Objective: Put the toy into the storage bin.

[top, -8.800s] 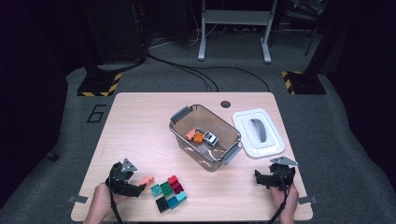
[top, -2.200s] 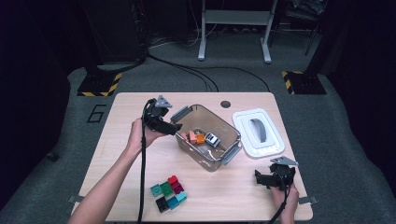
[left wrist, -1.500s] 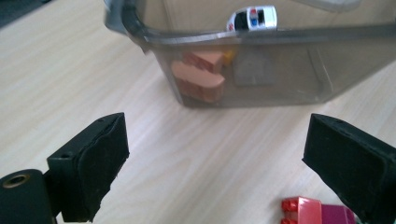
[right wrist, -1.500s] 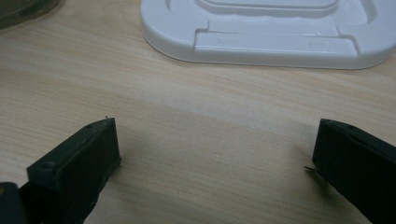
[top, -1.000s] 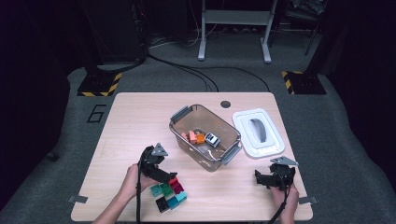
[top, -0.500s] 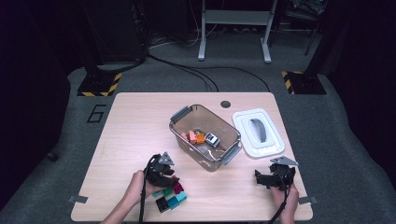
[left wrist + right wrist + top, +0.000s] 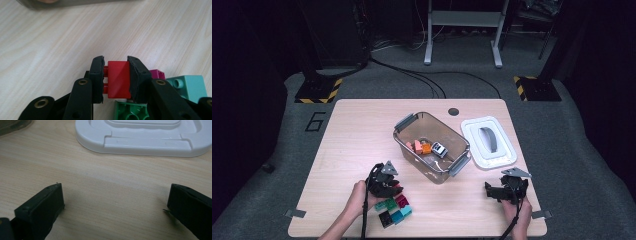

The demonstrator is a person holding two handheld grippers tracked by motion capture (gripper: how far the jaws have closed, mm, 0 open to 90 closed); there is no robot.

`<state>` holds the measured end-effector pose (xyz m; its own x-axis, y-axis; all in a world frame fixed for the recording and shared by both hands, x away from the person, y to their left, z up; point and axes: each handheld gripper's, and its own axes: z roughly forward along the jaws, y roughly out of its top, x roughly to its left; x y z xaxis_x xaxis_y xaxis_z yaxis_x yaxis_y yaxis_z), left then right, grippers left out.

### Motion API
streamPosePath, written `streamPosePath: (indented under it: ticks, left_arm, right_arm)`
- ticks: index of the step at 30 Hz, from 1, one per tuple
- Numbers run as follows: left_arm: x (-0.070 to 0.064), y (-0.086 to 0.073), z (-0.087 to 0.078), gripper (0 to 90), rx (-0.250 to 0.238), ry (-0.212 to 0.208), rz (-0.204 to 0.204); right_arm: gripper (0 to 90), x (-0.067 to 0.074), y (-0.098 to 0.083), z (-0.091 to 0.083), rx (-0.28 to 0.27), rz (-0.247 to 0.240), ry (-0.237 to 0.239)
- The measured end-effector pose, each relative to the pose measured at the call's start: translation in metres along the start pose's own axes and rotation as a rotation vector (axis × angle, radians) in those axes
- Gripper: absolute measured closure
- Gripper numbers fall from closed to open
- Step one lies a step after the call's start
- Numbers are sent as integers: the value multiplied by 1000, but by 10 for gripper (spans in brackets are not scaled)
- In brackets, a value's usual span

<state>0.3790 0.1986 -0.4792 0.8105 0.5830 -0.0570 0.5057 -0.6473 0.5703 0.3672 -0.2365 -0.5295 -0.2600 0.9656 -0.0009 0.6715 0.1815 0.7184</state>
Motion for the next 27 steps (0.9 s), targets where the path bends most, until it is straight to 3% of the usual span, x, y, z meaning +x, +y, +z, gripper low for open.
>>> streamPosePath:
  ticks: [11, 27]
  left_arm:
    - [12, 6, -14, 675, -45, 34, -35]
    - [25, 27, -37, 675, -74, 72, -28]
  right_arm:
    - [0, 0, 0, 0, 0, 0, 0]
    - [0, 0, 0, 0, 0, 0, 0]
